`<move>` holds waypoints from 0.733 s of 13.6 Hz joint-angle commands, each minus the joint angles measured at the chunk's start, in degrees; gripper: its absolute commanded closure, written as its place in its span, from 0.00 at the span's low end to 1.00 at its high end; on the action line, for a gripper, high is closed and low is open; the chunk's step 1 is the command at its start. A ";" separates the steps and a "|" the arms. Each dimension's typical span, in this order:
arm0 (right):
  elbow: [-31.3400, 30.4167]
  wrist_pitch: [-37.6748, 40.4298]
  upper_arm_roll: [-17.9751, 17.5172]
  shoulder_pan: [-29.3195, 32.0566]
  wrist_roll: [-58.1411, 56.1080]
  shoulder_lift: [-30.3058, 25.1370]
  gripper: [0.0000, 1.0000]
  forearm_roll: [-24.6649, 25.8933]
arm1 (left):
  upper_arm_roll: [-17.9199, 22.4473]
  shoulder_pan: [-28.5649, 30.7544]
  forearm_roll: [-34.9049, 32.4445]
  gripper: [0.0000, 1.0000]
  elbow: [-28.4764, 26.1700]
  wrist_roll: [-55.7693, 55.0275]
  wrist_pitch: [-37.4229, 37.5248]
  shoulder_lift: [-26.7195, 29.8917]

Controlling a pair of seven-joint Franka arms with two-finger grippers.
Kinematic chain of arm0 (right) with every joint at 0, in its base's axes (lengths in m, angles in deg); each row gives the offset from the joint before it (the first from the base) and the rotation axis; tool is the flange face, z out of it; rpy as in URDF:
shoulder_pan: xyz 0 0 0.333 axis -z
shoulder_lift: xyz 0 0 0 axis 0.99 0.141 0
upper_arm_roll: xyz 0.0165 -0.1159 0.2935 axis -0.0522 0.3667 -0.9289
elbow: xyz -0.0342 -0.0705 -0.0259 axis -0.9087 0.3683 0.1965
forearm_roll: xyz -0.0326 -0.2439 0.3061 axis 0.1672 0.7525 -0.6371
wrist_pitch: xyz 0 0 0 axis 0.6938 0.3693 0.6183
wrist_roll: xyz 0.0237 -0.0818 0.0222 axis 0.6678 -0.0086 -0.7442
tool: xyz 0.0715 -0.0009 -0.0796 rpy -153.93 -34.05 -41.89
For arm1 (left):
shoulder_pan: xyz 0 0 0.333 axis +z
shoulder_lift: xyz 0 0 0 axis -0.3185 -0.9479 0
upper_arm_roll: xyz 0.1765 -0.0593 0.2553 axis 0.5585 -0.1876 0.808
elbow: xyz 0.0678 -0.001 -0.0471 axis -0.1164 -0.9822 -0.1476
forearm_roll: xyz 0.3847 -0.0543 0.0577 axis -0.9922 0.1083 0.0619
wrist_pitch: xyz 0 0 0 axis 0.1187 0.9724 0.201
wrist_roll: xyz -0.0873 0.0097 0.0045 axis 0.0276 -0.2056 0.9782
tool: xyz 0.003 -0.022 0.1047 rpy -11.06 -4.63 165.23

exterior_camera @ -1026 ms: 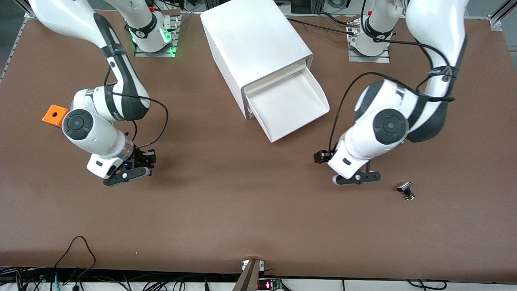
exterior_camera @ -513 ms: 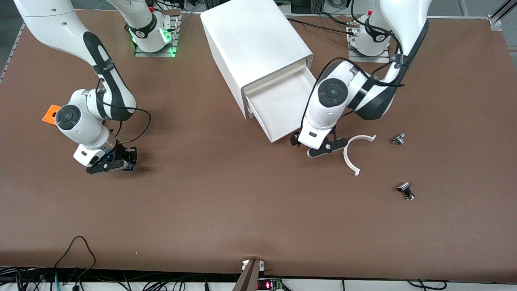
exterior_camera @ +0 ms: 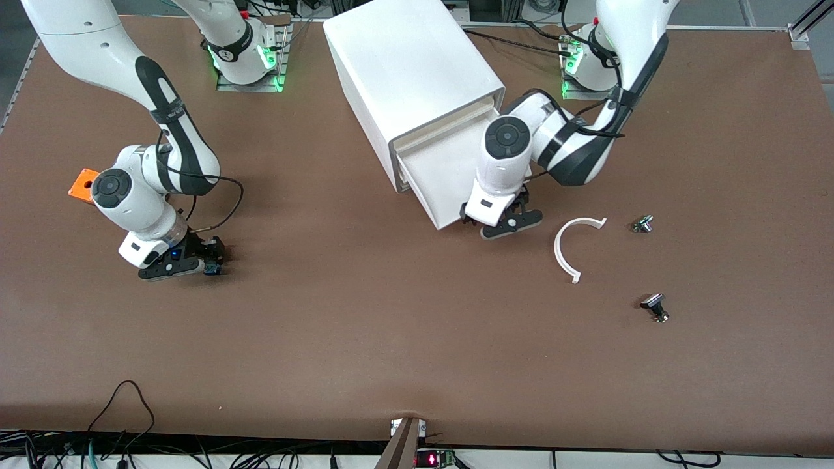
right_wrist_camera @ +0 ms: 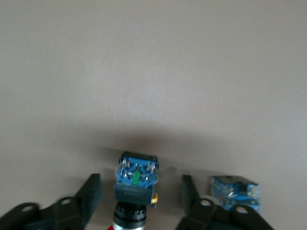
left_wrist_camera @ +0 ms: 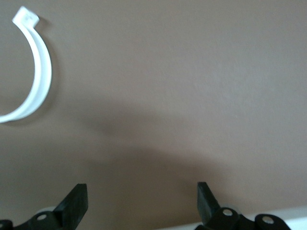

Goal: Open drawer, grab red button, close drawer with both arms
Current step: 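Set the button on the table while the left gripper reaches the drawer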

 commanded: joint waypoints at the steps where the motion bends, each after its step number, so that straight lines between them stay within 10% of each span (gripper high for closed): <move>1: 1.07 2.67 -0.76 0.33 -0.73 -3.70 0.00 -0.46 | -2.74 0.65 -0.99 0.00 -1.59 -1.70 -0.21 1.75; 10: 17.41 35.52 -0.67 0.33 3.39 -10.99 0.00 -0.46 | -10.84 1.71 9.56 0.00 -2.73 -3.54 5.41 2.72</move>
